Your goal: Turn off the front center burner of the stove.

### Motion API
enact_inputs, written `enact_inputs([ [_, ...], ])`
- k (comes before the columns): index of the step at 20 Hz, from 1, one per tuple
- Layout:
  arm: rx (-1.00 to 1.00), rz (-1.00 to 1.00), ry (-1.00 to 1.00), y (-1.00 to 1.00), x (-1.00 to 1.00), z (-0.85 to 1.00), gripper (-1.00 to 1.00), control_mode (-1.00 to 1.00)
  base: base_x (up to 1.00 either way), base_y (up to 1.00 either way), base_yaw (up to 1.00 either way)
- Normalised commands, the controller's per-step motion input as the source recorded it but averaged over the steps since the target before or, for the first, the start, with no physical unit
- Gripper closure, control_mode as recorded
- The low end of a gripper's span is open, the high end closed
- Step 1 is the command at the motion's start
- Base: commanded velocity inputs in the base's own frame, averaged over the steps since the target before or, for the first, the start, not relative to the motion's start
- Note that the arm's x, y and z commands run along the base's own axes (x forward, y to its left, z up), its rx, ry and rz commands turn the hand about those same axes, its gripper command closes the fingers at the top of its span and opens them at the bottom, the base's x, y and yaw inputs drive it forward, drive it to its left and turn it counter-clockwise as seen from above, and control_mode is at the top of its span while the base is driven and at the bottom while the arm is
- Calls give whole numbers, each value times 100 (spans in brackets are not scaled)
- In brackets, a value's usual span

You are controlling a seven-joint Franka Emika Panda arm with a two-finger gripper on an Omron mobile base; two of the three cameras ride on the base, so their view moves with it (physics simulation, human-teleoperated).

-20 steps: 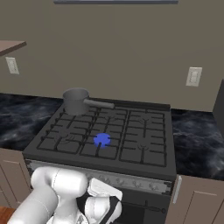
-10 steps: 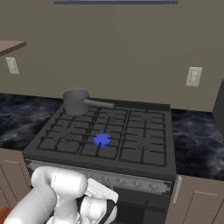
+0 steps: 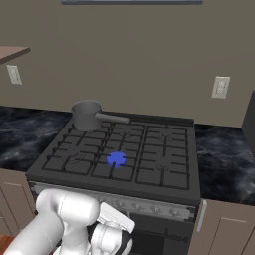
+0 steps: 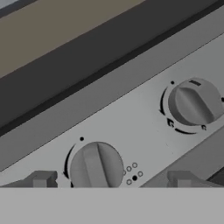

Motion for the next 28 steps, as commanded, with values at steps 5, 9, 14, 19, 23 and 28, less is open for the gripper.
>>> enact_inputs([
  [5,0,-3,-1,5,12,10,-100,-100,0,0,0],
  [9,0,0,0,12,8,6,-100,-100,0,0,0],
  [14,0,0,-1,18,0,4,-100,-100,0,0,0],
  [19,0,0,-4,12,0,18,-100,-100,0,0,0],
  [23,0,0,-6,17,0,27,-100,-100,0,0,0],
  [28,0,0,-7,33,0,13,-100,-100,0,0,0],
])
